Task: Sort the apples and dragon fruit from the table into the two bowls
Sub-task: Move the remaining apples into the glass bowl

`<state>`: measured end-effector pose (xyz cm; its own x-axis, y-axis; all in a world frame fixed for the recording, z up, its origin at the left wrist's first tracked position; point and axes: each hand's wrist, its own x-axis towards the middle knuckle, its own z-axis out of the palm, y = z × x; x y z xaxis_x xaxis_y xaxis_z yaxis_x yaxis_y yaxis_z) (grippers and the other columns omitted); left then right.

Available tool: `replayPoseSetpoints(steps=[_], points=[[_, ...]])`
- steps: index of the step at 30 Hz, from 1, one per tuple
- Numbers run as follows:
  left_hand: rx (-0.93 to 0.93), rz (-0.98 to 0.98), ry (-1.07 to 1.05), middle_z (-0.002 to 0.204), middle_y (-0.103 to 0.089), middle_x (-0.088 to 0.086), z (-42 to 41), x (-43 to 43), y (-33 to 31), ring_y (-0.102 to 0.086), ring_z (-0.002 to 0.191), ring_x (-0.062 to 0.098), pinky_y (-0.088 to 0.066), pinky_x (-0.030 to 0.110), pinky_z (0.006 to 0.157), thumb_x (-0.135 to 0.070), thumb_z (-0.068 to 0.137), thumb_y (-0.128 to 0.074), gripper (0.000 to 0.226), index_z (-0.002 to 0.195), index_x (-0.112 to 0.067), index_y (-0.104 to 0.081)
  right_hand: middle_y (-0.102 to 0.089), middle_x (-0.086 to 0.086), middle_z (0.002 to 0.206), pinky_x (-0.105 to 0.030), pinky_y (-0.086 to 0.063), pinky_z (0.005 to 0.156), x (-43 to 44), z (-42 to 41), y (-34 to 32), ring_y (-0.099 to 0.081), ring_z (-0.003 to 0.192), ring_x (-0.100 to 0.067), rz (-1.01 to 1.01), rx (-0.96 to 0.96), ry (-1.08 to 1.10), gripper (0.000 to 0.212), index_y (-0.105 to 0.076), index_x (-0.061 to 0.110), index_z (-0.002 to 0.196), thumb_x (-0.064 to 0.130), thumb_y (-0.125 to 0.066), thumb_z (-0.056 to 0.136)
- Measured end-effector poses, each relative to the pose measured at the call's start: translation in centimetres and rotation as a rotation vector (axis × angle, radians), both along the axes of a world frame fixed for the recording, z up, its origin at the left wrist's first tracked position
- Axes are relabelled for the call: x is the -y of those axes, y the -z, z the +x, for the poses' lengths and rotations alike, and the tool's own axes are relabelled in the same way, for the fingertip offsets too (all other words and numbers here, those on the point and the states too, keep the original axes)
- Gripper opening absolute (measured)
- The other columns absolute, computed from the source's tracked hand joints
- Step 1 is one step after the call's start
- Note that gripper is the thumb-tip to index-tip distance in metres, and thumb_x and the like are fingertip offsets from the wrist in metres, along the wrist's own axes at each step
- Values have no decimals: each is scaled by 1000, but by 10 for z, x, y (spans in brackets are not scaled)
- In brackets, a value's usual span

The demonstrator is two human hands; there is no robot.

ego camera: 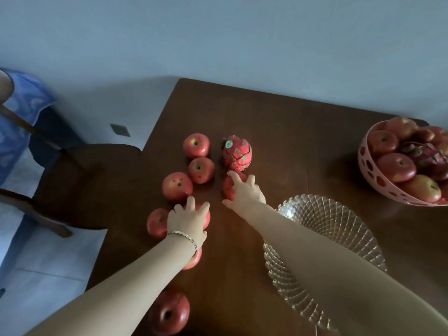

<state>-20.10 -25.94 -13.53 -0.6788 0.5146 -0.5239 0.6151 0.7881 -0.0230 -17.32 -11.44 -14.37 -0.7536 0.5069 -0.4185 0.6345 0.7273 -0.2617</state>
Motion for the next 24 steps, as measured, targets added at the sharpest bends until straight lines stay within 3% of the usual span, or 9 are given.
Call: replayPoseSetpoints(steps=[5, 8, 11, 17, 24], points=[[-12, 12, 12, 150, -21, 12, -1, -1, 6, -41, 120, 34, -40, 37, 96, -32, 90, -55, 67, 144, -32, -16, -37, -12, 117, -40, -50, 83, -2, 12, 9, -55, 103, -35, -111, -191, 124, 62, -33, 34, 132, 29, -67, 80], [-40, 53, -1, 148, -24, 10, 4, -4, 0, -43, 117, 33, -41, 36, 94, -35, 88, -55, 66, 143, -33, -18, -35, -4, 112, -29, -50, 76, -14, 39, -5, -55, 88, -22, -267, -378, 256, 62, -37, 36, 124, 31, -73, 74], [-99, 231, -22, 143, -31, 4, 16, -13, -11, -45, 113, 30, -43, 34, 90, -42, 83, -58, 66, 140, -35, -26, -34, 1, 115, -22, -39, 83, -36, 90, -28, -44, 95, -11, -315, -532, 354, 72, -37, 36, 125, 27, -79, 67], [-39, 529, -18, 135, -41, -4, 63, -48, -36, -48, 106, 25, -46, 34, 84, -45, 71, -68, 71, 134, -34, -36, -43, -2, 121, -36, -47, 94, -78, 198, -27, -47, 111, -20, -310, -294, 463, 78, -40, 30, 126, 25, -84, 61], [-10, 600, -21, 137, -40, -7, 114, -76, -48, -47, 109, 23, -47, 33, 82, -41, 70, -70, 71, 133, -35, -38, -48, 0, 119, -35, -49, 97, -80, 235, 10, -54, 108, -17, -393, -268, 378, 82, -34, 25, 128, 24, -83, 62]])
